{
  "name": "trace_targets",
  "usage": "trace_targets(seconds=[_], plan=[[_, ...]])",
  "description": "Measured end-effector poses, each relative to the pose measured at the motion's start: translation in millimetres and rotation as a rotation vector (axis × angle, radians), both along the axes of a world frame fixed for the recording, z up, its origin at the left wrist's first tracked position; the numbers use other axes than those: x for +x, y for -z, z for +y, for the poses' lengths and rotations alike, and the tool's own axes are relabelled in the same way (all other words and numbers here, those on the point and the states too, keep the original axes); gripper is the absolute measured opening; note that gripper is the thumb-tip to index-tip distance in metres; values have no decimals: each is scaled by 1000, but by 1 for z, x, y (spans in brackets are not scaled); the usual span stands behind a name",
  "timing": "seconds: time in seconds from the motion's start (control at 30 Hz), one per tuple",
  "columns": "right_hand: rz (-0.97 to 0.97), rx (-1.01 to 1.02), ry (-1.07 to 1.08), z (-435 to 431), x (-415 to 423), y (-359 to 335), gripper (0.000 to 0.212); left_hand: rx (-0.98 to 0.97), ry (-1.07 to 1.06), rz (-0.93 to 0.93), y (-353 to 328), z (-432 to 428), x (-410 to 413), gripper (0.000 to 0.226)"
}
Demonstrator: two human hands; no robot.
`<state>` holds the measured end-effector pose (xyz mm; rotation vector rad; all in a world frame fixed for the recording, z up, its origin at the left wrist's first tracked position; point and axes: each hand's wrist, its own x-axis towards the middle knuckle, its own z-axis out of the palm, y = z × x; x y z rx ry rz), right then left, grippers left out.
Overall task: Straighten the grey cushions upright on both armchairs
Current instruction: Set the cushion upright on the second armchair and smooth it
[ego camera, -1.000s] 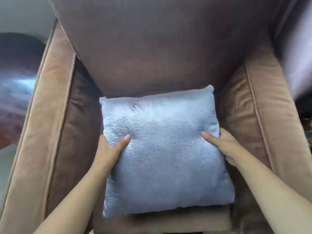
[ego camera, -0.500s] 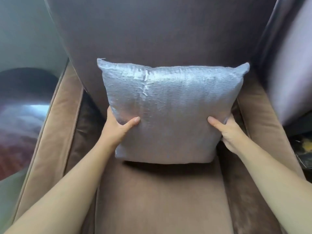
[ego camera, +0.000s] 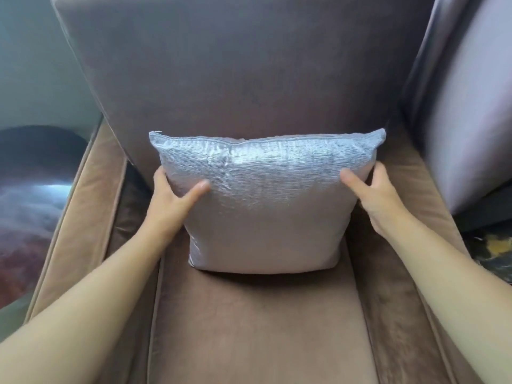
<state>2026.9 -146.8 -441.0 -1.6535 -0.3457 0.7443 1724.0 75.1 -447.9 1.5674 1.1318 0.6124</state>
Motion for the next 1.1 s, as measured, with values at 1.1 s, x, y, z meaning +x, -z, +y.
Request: trace_targets(seconds=[1.1], plan=[[-1355, -682, -555, 50, -29, -3, 106, 887, 382, 854, -9, 12, 44, 97]])
